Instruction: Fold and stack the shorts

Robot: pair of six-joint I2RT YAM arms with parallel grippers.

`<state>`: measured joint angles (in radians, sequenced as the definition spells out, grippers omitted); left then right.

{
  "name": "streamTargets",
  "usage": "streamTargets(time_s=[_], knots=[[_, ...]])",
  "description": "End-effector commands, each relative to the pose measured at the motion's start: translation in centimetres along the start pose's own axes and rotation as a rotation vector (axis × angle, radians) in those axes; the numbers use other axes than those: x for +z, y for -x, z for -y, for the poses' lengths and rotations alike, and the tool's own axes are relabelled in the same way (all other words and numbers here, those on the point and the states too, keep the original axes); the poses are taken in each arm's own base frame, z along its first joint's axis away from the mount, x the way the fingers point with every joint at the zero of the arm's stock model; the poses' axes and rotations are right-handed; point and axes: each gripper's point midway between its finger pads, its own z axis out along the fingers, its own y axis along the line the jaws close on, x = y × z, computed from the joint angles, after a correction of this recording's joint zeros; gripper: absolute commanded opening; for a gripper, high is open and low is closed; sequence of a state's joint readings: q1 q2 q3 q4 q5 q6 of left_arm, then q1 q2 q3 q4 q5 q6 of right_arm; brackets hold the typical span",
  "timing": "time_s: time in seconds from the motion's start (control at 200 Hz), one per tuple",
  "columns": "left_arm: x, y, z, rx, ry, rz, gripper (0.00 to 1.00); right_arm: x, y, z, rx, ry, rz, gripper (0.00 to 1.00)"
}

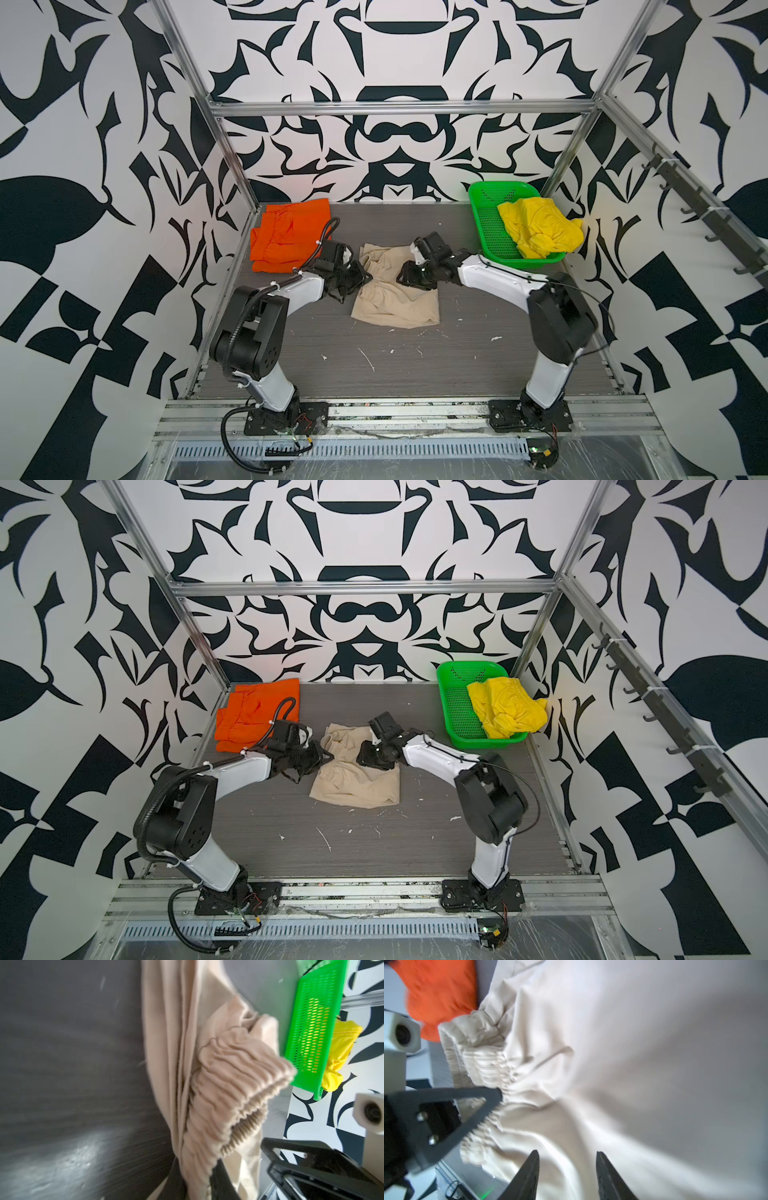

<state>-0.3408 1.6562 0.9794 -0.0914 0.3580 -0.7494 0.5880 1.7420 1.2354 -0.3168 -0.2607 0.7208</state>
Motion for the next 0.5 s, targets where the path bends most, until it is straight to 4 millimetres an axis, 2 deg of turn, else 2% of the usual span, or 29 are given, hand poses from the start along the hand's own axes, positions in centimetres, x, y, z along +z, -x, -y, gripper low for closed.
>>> streamTargets(time_s=[0.0,0.09,0.215,0.495], knots=[[-2.8,1.5,0.5,0.205,0.136,-0.008,0.00,-3.4,2.1,1.0,0.030,0.013,0.117,0.49],[-3.5,3.5,1.7,0.320,0.184,-0.018,0.00,-4.7,2.1,2.3,0.035,-0.009,0.138,0.49],[-4.0,6.2,2.6,0.438,0.271,-0.027,0.00,-5.4,1.3,3.7,0.033,-0.045,0.126,0.49],[-5.3,11.9,3.8,0.568,0.367,0.030,0.00,-4.4,-1.4,6.2,0.052,-0.100,0.065,0.49]])
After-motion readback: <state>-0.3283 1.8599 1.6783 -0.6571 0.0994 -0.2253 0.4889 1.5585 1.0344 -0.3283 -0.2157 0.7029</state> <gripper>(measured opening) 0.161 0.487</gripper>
